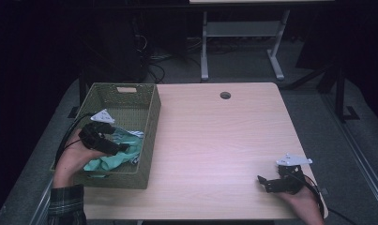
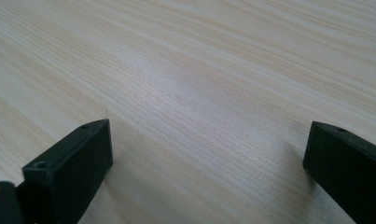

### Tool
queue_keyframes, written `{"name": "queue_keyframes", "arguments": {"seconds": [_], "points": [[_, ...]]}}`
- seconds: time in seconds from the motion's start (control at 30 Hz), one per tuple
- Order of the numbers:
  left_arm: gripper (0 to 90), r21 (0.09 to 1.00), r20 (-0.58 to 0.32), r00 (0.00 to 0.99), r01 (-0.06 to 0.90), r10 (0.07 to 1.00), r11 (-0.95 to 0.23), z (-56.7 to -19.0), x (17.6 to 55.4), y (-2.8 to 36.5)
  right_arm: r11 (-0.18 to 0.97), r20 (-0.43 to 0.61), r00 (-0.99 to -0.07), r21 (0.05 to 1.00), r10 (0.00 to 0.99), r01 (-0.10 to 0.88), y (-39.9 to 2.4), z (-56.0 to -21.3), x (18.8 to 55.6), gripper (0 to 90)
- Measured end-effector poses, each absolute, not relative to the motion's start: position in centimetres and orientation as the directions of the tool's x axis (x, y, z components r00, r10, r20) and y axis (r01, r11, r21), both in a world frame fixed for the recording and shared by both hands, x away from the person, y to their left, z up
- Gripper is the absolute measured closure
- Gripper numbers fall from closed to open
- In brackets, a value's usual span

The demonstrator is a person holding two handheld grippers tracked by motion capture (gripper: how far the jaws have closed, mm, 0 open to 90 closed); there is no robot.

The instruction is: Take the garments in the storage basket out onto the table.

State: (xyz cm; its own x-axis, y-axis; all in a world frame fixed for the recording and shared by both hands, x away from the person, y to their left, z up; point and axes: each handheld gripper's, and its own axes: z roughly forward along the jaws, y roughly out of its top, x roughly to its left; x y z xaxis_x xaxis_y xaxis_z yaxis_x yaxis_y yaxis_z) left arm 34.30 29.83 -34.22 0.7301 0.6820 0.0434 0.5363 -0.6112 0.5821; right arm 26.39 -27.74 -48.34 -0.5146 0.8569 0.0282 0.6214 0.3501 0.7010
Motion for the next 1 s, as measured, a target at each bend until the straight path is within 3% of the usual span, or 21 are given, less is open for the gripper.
{"name": "queue_keyframes", "arguments": {"seconds": [1.0], "points": [[14.1, 0.474, 0.052, 0.749, 0.564, 0.661, -0.676, -38.2, 36.1, 31.1, 0.349, 0.030, -0.515, 0.701, 0.857, 0.622, -27.7, -48.3, 26.4, 0.8]]}}
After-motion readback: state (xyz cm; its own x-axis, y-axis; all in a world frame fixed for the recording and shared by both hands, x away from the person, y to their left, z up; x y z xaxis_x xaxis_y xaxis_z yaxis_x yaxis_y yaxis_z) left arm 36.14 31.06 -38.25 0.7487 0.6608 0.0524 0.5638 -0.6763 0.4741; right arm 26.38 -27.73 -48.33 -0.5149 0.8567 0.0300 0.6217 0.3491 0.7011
